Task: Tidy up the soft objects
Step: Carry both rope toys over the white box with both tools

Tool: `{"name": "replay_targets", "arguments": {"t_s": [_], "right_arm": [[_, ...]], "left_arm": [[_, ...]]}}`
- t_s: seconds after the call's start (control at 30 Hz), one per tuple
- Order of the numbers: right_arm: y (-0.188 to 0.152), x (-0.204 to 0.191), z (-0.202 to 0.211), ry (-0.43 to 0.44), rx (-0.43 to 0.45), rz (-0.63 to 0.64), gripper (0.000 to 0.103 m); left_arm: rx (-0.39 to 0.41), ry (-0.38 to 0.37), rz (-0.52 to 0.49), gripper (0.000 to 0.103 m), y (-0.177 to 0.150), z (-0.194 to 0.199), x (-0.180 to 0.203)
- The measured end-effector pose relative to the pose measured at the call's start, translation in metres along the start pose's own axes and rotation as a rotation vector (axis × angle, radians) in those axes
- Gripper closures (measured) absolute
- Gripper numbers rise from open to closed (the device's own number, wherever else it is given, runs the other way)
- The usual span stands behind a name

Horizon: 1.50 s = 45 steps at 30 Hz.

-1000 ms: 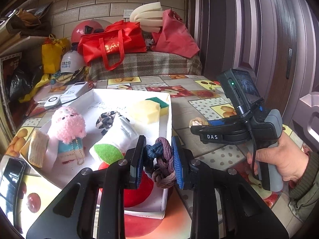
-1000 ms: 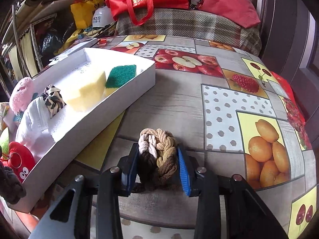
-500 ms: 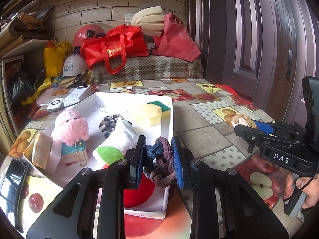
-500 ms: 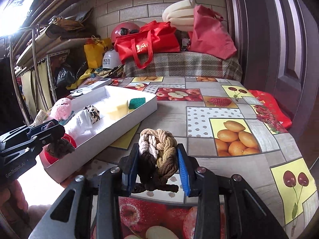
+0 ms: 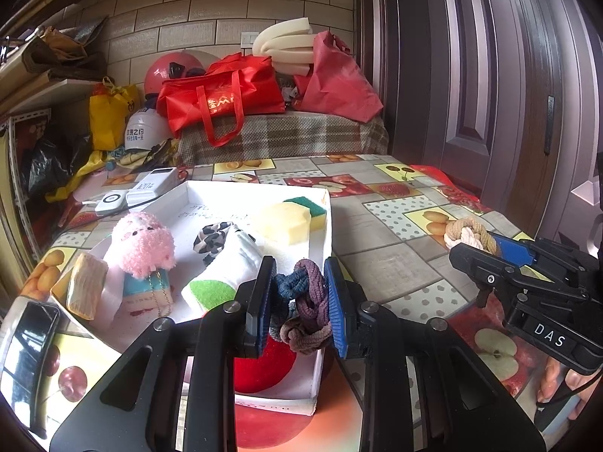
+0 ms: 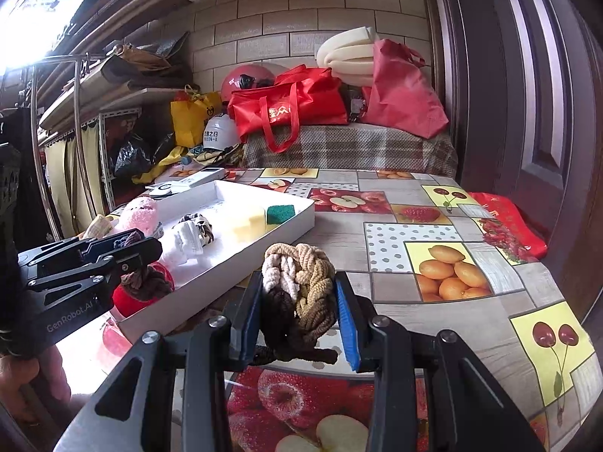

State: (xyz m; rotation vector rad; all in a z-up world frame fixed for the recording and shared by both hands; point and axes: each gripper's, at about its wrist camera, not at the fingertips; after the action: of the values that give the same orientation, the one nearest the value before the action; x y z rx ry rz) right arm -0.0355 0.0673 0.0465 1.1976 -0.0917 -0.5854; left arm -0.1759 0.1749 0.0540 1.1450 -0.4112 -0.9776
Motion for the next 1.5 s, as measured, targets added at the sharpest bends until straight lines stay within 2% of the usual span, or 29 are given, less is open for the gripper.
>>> {"name": "replay_targets", "arguments": {"t_s": [0.4, 0.63, 1.1, 1.37, 1.5], "right_arm": [[-0.002, -0.025, -0.016, 0.035, -0.017, 0.018, 0.066], [-0.003, -0.043, -0.022, 0.052, -0.007, 0.048, 0.065], [0.005, -0.041, -0.043, 0.053, -0.042, -0.047, 0.065], [0.008, -0.06, -0.055, 0.063, -0.026, -0.008, 0.065], [0.009, -0.069, -0.061, 0.067, -0.022, 0.014, 0.064]], "left_arm": [[-0.003, 0.07, 0.012, 0.077, -0.006, 0.001, -0.023], [-0.017, 0.076, 0.081, 0.077, -0.013, -0.001, -0.045], [-0.011, 0.129, 0.084, 0.077, -0.014, -0.004, -0.055], [-0.014, 0.162, 0.078, 0.077, -0.013, -0.009, -0.064], [-0.015, 0.21, 0.057, 0.077, -0.011, -0.016, -0.069]]}}
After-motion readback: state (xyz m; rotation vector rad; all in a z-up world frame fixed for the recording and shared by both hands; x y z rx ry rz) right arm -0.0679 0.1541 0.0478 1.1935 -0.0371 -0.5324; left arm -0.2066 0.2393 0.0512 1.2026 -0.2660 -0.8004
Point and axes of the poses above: each gripper's, at about its wrist camera, not at the fingertips, and z roughly against the way its jaws point, x to its right, y to its top, and after that the axes turned 14 degrees about -z, right-handed
